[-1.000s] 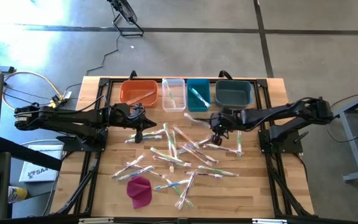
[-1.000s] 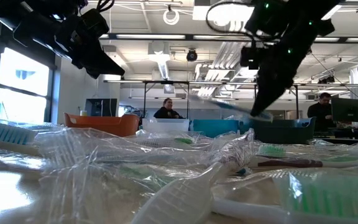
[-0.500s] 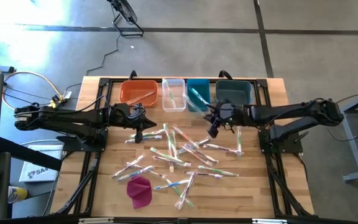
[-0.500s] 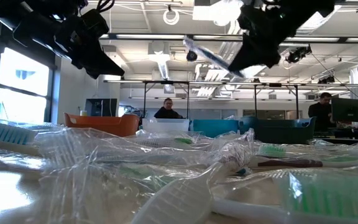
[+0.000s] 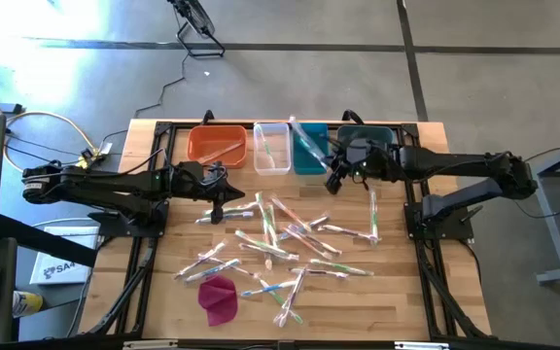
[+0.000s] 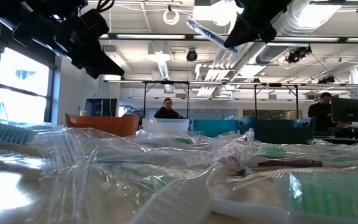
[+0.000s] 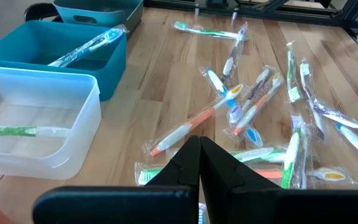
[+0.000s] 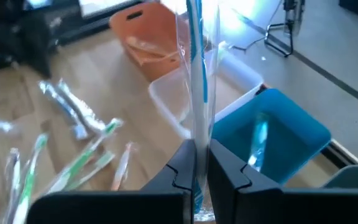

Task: Pick & Place Toothbrushes
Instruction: Put the blue toothbrush into the blue bin, then put the green toothbrush into the transparent bin

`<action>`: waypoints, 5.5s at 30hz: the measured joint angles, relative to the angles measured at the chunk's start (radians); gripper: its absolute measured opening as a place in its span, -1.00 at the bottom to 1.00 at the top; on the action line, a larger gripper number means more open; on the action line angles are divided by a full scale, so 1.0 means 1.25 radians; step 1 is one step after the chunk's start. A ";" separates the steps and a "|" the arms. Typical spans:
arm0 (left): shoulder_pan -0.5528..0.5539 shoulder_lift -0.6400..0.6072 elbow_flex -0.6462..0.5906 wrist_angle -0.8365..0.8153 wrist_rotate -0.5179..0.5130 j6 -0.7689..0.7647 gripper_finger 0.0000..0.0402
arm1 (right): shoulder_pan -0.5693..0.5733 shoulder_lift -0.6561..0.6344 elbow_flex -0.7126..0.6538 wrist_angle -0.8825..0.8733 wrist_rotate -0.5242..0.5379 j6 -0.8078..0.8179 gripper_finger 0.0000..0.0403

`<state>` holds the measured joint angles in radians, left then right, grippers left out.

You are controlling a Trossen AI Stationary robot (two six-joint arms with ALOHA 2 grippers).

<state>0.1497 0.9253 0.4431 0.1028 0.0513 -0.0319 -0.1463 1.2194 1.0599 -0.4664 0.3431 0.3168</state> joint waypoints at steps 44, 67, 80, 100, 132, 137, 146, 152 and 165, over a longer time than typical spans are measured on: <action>0.000 0.000 0.000 -0.001 0.000 0.000 -1.00 | -0.252 0.314 0.003 -0.065 -0.181 0.079 -0.89; 0.000 0.000 0.000 0.000 0.000 0.000 -1.00 | -0.251 0.312 0.003 -0.043 -0.176 0.078 -0.60; 0.000 0.000 0.000 -0.001 0.000 0.000 -1.00 | -0.248 0.265 0.003 0.018 -0.260 -0.008 -0.70; 0.000 0.000 0.000 -0.001 0.000 0.000 -1.00 | -0.069 0.264 0.003 0.036 -0.278 0.000 -0.71; 0.000 0.000 0.000 -0.001 0.000 -0.003 -1.00 | -0.024 0.253 0.003 0.152 -0.274 -0.009 -0.71; 0.000 0.000 0.000 -0.001 0.000 -0.003 -1.00 | -0.024 0.213 0.003 0.146 -0.268 -0.035 -0.71; 0.000 0.000 0.000 -0.001 0.000 -0.003 -1.00 | -0.024 0.133 -0.069 0.225 -0.253 -0.064 -0.71; 0.000 0.000 0.000 -0.001 0.000 -0.003 -1.00 | -0.025 0.057 -0.245 0.384 -0.252 0.017 -0.71; 0.000 0.000 0.000 0.000 0.000 0.000 -1.00 | 0.002 -0.129 -0.404 0.488 -0.253 0.021 -0.71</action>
<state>0.1501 0.9253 0.4435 0.1032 0.0512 -0.0319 -0.1440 1.0584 0.5545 0.1440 0.0265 0.3436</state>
